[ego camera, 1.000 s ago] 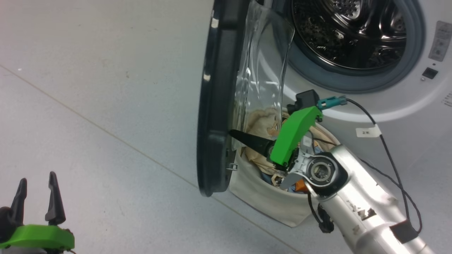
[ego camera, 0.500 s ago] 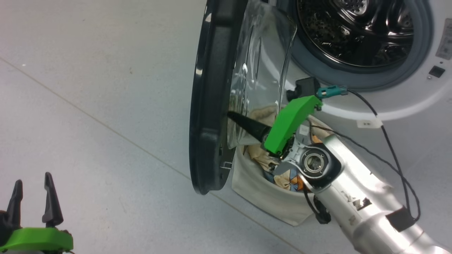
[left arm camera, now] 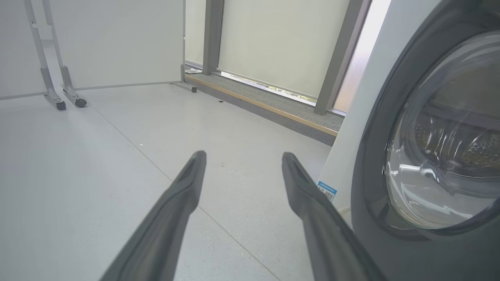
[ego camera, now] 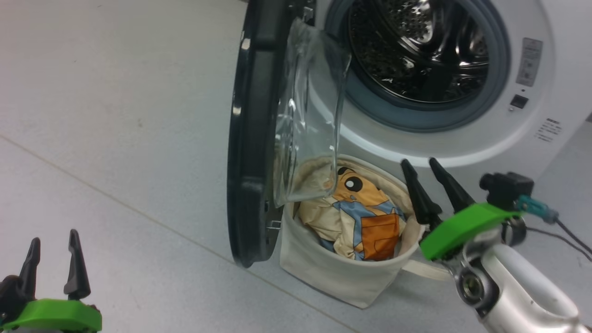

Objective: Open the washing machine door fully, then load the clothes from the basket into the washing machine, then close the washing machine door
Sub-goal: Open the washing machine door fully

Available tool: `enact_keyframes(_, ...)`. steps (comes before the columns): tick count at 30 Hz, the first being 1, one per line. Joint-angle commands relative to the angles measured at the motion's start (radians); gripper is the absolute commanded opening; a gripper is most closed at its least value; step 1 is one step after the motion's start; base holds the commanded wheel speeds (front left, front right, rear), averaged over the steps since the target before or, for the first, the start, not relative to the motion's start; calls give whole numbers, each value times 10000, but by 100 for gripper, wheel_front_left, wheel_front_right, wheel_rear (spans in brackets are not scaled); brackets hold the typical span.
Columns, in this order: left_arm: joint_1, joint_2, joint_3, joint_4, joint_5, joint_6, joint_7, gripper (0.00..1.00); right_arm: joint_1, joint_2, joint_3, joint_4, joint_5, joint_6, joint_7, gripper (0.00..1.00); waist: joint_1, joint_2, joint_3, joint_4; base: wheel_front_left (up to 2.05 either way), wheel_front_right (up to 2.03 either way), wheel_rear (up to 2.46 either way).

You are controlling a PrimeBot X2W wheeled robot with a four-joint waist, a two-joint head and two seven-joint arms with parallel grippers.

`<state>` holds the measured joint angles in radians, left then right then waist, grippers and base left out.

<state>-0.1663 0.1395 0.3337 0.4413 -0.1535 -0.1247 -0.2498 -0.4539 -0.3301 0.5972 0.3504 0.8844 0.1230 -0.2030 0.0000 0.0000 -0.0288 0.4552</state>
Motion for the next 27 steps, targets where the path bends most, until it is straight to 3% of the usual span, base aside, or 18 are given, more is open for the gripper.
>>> enact_keyframes(1, -228, 283, 223, -321, -31, -50, -120, 100, 113, -117, -96, -212, -213, 77, -220, 100, 0, 0, -92, -196, 0, 0, 0)
enact_keyframes(5, -112, 260, 196, -362, -114, -54, -120, 100, 1136, 81, -997, 127, -2163, 77, -573, 100, 0, 0, -105, -573, 0, 0, 0)
enact_keyframes(13, -151, 264, 103, -409, -171, -57, -120, 100, 2686, 1069, -3110, -1131, -4911, 77, -585, 100, 0, 0, -2, -820, 0, 0, 0)
enact_keyframes(27, -149, 282, -39, -304, -242, -58, -120, 100, 3260, 1534, -3580, -1465, -5658, 77, -587, 100, 0, 0, -40, -852, 0, 0, 0)
